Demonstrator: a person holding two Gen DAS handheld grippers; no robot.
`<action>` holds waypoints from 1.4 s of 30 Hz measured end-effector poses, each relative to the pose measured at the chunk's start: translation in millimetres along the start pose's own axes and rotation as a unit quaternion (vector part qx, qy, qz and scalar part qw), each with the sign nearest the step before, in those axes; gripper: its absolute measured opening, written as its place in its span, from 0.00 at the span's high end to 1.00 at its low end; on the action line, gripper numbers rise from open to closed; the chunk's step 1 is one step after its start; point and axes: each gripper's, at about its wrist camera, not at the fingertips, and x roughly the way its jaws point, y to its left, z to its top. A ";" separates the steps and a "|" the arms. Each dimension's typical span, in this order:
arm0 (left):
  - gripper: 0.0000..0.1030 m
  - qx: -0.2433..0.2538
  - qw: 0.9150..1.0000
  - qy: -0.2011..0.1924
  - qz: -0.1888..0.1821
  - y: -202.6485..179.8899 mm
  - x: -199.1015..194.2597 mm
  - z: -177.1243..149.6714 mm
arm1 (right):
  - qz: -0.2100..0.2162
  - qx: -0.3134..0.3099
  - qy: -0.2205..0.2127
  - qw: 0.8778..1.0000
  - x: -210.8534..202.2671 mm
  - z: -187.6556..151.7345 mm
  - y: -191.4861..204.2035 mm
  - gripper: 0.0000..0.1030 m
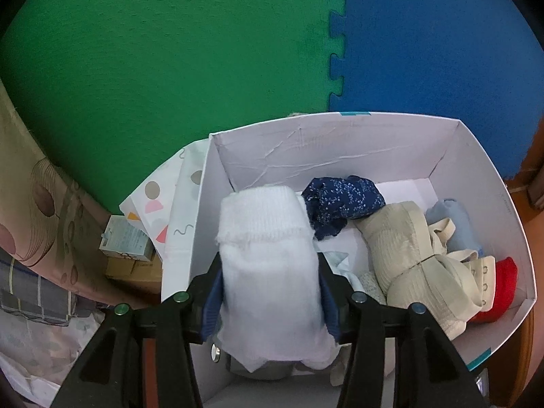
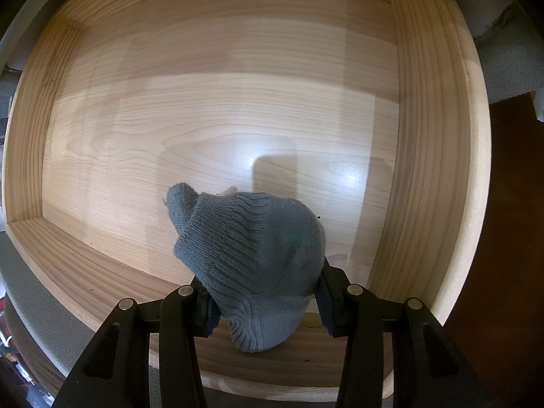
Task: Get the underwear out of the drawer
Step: 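Lower the white sock into the box and open the left gripper, then move the empty left gripper back over the empty drawer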
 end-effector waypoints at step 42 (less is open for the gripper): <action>0.45 0.064 0.998 -0.022 -0.016 28.5 -94.6 -73.7 | -0.001 0.003 0.003 1.000 6.3 4.7 -1.4 0.60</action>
